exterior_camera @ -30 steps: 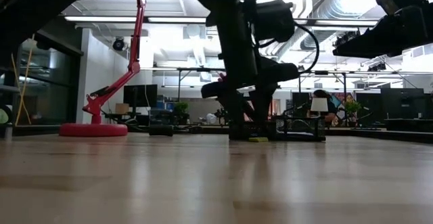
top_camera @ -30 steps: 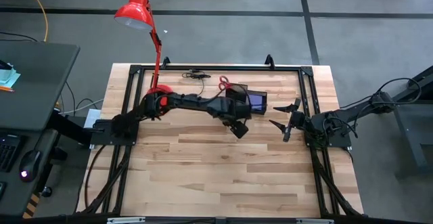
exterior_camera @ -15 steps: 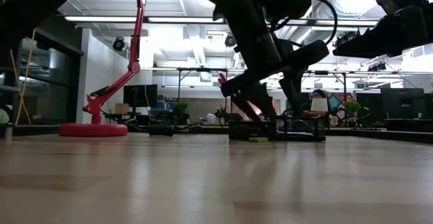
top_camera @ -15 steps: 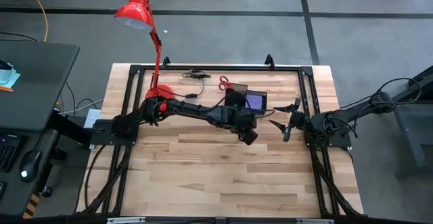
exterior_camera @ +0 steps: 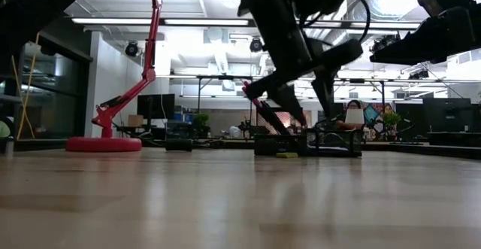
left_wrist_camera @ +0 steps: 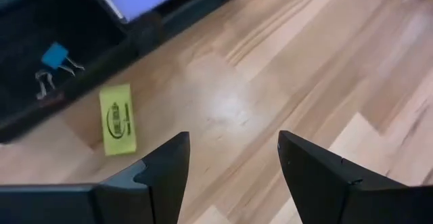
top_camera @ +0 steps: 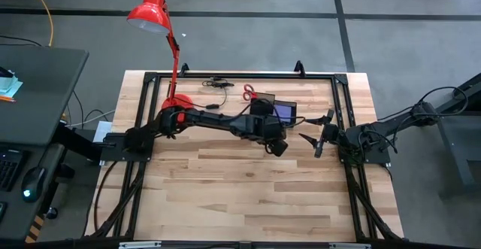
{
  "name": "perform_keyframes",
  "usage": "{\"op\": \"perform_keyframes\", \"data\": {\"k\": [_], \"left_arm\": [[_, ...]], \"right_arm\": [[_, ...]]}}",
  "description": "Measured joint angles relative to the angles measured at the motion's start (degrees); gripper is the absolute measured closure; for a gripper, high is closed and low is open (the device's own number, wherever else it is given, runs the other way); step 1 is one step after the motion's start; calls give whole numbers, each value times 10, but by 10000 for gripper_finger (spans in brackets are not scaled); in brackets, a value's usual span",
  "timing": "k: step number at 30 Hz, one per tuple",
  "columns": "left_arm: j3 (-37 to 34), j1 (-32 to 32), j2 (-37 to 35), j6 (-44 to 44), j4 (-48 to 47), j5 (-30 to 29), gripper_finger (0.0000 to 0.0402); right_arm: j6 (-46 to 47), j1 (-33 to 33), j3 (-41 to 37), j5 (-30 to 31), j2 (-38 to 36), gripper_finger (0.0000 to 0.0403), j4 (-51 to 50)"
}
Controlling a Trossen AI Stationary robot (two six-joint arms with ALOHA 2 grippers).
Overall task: Pick and place office supplies into organizer
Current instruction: Put the light green eraser into the black desk organizer
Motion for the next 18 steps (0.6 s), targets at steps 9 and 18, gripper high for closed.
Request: {"op": "perform_keyframes", "data": {"k": [9,18], "left_arm": [[1,-6,-1,-149,-136,77,190],[1,4,-1,-162,-168,67,190]], "right_arm": [[0,0,0,0,0,143,0],[0,0,0,0,0,143,0]]}}
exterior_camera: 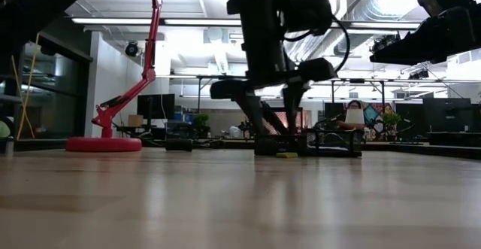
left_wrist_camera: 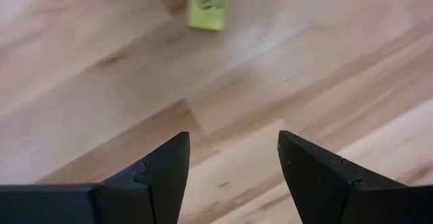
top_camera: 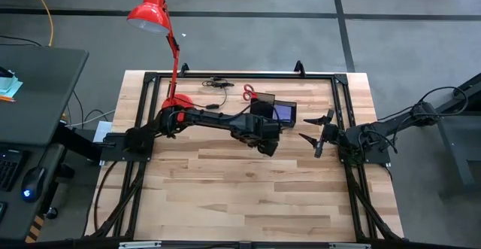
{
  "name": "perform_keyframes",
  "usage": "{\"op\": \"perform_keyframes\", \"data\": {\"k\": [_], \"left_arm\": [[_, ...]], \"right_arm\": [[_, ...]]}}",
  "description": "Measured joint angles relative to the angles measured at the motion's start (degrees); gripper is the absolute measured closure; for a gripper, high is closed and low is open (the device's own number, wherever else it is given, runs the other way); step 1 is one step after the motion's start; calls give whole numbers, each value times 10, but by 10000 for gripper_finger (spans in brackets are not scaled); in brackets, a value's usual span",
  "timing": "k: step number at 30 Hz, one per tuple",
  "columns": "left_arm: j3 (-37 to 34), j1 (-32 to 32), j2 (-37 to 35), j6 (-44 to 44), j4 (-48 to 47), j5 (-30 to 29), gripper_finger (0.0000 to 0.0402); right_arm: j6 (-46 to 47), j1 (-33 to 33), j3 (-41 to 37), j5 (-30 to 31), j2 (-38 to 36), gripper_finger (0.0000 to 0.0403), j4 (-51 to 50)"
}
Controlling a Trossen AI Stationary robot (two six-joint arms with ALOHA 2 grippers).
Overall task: Pick and place office supplies into organizer
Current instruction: Put the light green eraser into the black desk organizer
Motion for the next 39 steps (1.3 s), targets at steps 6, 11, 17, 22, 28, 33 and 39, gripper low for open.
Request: {"op": "perform_keyframes", "data": {"k": [6,11,17,22,28,33,39], "left_arm": [[0,10,0,7,-7,20,190],[0,10,0,66,2,-33,195],[0,26,0,97,0,-50,204],[0,35,0,112,0,-24,205],[0,43,0,135,6,19,205],[0,46,10,136,17,20,205],[1,56,9,151,15,7,205]], "right_arm": [[0,0,0,0,0,143,0],[0,0,0,0,0,143,0],[0,0,0,0,0,143,0],[0,0,0,0,0,143,0],[0,0,0,0,0,143,0],[0,0,0,0,0,143,0],[0,0,0,0,0,143,0]]}}
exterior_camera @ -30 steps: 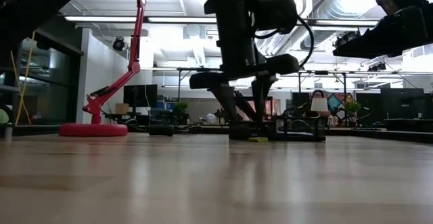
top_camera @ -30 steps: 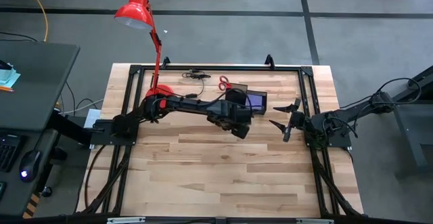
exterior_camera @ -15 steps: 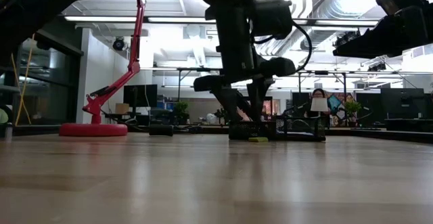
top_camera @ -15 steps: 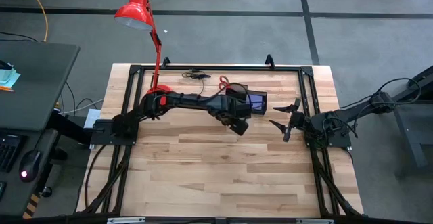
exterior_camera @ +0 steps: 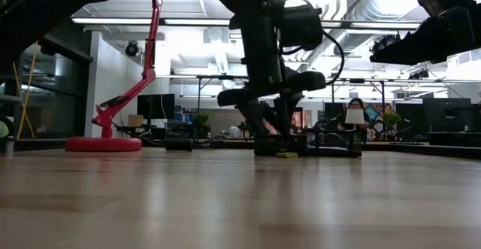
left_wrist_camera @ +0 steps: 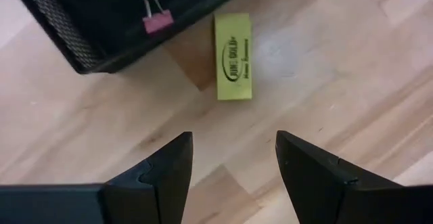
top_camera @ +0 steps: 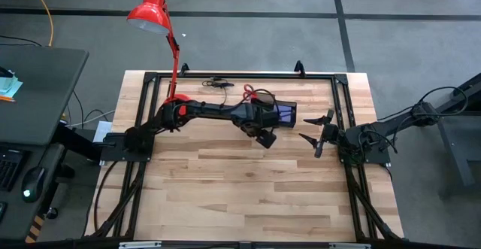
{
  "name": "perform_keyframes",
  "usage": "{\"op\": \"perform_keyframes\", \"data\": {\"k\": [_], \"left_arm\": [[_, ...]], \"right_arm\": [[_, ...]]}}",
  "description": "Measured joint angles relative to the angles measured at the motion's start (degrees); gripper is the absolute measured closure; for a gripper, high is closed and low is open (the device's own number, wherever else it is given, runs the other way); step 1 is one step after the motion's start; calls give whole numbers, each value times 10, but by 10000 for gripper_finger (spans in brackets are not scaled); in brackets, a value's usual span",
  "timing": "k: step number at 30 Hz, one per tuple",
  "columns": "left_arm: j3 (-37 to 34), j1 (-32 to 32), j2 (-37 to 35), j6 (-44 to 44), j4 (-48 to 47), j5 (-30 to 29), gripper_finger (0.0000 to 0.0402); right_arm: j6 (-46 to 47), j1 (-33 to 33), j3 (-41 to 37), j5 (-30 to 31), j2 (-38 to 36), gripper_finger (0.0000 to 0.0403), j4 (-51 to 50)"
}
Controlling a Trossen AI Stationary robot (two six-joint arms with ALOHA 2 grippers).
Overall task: Pick and place office supplies into organizer
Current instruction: Put the light green eraser into the black desk organizer
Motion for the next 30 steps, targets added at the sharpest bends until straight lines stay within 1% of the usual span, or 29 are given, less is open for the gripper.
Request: {"op": "perform_keyframes", "data": {"k": [2,6,10,20,25,30], "left_arm": [[0,5,0,1,-3,0,205],[-1,7,25,18,12,4,205],[0,6,36,32,56,4,205],[0,6,38,36,82,-17,205],[0,6,38,40,89,-41,205],[0,7,46,32,92,-44,204]], "right_arm": [[0,0,0,0,0,143,0],[0,0,0,0,0,143,0],[0,0,0,0,0,143,0],[0,0,0,0,0,143,-9],[0,0,0,0,0,143,-8],[0,0,0,0,0,143,-9]]}}
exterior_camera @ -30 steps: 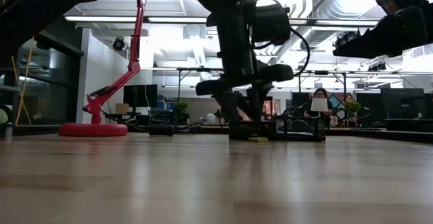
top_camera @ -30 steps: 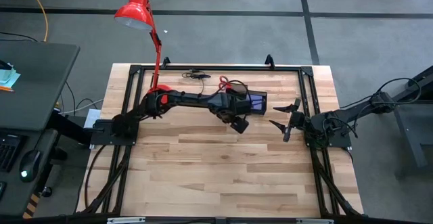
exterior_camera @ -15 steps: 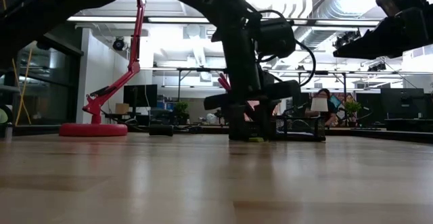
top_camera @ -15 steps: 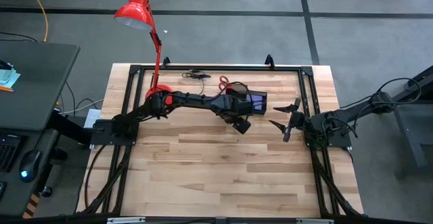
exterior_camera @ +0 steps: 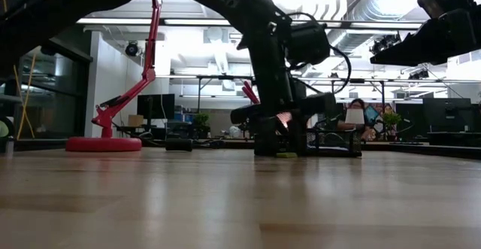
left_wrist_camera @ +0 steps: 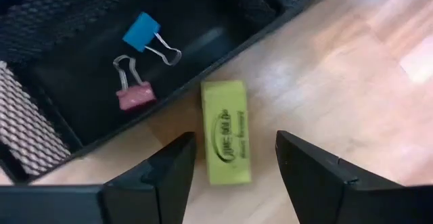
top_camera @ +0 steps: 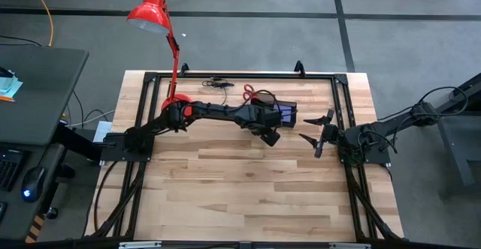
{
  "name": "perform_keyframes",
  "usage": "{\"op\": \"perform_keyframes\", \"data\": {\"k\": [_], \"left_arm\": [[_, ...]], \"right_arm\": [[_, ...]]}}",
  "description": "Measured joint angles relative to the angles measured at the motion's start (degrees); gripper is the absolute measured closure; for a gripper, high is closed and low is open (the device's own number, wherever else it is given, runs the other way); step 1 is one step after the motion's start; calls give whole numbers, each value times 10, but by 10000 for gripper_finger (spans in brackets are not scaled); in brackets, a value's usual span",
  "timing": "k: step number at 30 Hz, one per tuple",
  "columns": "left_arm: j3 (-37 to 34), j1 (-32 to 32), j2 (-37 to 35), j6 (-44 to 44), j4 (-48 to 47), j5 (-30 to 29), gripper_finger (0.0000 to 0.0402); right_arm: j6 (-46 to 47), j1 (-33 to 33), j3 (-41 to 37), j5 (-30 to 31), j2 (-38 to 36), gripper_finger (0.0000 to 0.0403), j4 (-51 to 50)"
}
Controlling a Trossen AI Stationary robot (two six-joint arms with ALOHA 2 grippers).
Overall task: Pick and place office supplies into organizer
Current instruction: Put the light green eraser into the black desk organizer
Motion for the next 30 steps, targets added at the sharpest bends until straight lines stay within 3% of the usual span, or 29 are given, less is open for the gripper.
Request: {"op": "perform_keyframes", "data": {"k": [30], "left_arm": [[0,-2,17,-15,-10,-28,204]], "right_arm": [[0,0,0,0,0,143,-3]]}}
